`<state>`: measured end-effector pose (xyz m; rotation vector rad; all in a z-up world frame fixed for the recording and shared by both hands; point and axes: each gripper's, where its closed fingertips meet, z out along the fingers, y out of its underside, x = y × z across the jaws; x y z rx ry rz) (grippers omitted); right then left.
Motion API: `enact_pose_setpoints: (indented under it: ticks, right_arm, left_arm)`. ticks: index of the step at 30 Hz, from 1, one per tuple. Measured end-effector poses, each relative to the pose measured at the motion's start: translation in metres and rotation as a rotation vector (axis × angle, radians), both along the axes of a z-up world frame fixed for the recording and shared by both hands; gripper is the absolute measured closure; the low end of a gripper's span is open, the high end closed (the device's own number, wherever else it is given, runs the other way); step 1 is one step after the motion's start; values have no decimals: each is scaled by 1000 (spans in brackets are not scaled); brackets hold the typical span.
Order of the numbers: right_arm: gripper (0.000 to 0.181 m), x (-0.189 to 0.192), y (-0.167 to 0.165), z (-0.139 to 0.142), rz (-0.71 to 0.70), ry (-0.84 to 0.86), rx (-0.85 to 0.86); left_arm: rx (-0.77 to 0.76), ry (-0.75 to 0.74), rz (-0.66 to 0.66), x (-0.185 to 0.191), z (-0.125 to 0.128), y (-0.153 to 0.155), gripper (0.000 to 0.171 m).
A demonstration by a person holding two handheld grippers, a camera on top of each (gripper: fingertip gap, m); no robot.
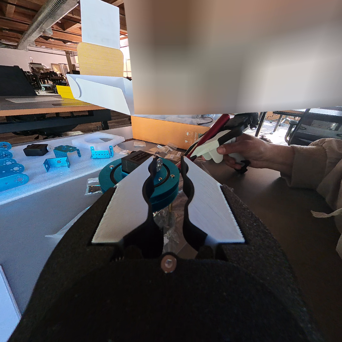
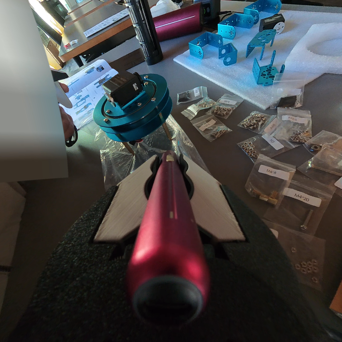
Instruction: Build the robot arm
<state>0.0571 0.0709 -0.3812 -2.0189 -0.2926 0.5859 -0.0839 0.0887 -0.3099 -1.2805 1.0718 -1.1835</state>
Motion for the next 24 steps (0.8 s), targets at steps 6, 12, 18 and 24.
enact_pose_setpoints:
  ticks: [6,12,18,24]
  right_arm:
    - [161,-1,1,-4,2,-4,-14]
    - [162,-1,2,-7,6,-4,-19]
    - [162,-3,0,1,20,18,12]
    - [160,-6,-18,24,34,61,75]
  left_arm:
    - [-3,5,-7,1,-1,-2,148]
    - [-4,1,-9,0,0,-2,148]
    - [10,28,-6,3,-4,-3,148]
    - [64,98,-1,10,-15,-9,147]
